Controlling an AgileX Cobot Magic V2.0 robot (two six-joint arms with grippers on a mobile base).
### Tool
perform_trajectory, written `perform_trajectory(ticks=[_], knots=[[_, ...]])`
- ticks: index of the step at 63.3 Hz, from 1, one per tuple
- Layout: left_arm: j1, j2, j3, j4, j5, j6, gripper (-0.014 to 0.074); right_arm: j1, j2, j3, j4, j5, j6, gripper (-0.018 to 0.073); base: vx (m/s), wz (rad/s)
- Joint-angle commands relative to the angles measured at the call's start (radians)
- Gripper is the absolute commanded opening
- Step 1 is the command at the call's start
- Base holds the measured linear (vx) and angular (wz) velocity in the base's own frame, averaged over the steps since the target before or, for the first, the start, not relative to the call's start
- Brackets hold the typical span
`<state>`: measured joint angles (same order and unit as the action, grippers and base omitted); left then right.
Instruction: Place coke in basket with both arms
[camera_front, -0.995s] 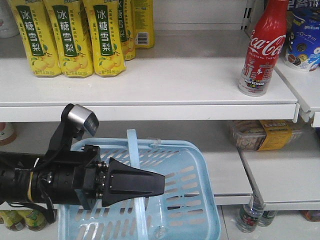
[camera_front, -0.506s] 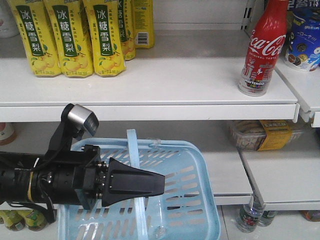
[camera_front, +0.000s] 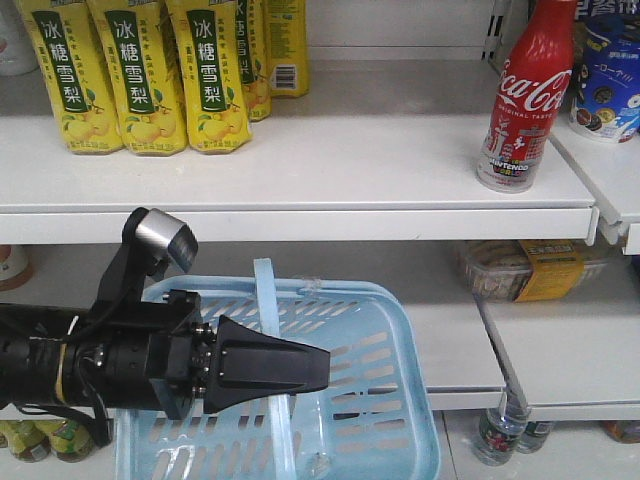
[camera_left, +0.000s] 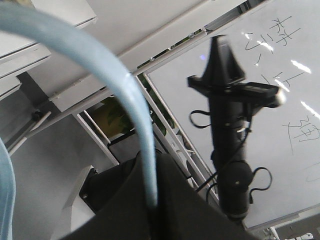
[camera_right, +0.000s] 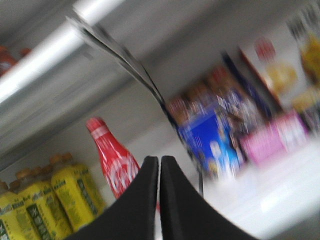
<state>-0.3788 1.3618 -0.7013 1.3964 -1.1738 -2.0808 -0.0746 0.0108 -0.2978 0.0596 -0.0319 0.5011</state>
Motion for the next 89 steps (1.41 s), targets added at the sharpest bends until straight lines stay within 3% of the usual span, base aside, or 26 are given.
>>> perform_trajectory(ticks=[1,11,19,27,42,51,89], knots=[[-0.003,-0.033,-0.022,-0.083,-0.207,0.004,-0.0006,-0.001,0.071,-0.142,-0.169,-0.028,-0.021,-0.0002,0.00,0.00],[-0.003,-0.033,-0.022,-0.083,-0.207,0.004,-0.0006,-0.001,0.188,-0.271,-0.368,-0.025,-0.021,0.0013,0.00,0.00],[-0.003,-0.033,-0.022,-0.083,-0.207,0.004,-0.0006,-0.001,0.280,-0.319,-0.420,-0.102,-0.011,0.0062,0.00,0.00],[-0.003,-0.033,-0.022,-0.083,-0.207,0.004,-0.0006,0.034,0.373,-0.340,-0.480,-0.248,0.023,0.0181,0.00,0.00],[-0.003,-0.033,-0.022,-0.083,-0.207,0.004,-0.0006,0.167,0.578,-0.413,-0.748,-0.359,0.202,0.0509,0.00,0.00],[-0.003,-0.033,-0.022,-0.083,-0.207,0.004,-0.0006,0.165,0.654,-0.410,-0.744,-0.369,0.222,0.0601,0.00,0.00],[-0.003,-0.033,-0.022,-0.083,-0.207,0.004,-0.0006,0.167,1.144,-0.712,-0.785,-0.361,0.212,0.0594,0.00,0.00]])
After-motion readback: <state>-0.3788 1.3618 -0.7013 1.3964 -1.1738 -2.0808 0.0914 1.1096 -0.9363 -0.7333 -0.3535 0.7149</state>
